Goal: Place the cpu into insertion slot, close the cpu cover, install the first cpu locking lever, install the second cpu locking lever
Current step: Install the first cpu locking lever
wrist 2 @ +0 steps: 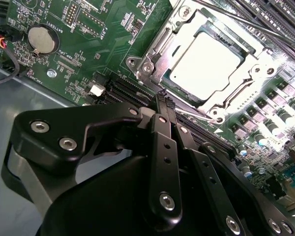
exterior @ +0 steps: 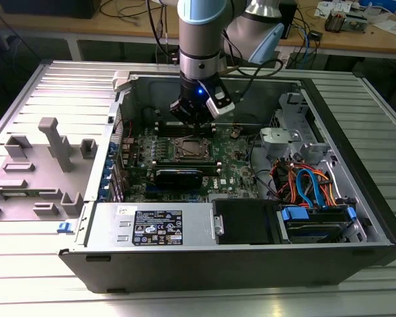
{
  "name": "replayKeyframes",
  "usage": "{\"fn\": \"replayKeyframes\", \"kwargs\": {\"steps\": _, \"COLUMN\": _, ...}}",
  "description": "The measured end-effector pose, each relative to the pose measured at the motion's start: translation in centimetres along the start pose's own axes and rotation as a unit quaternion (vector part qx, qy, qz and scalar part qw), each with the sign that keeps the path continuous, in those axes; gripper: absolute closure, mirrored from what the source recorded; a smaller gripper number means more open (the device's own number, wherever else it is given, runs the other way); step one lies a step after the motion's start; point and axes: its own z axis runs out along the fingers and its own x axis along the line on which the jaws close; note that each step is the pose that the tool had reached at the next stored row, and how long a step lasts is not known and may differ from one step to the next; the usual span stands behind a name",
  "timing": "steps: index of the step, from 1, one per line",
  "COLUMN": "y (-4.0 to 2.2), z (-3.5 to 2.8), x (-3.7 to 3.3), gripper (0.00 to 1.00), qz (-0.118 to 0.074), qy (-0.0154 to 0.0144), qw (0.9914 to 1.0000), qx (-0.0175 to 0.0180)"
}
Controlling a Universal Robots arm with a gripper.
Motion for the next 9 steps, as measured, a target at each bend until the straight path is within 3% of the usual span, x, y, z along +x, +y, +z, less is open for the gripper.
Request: {"fn": "replayKeyframes", "kwargs": {"steps": 9, "y": -0.01, "z": 0.36, "x": -0.38, "gripper": 0.89, "qz": 0.000, "qy": 0.0000, "qw": 1.00000, "qx": 0.0000}}
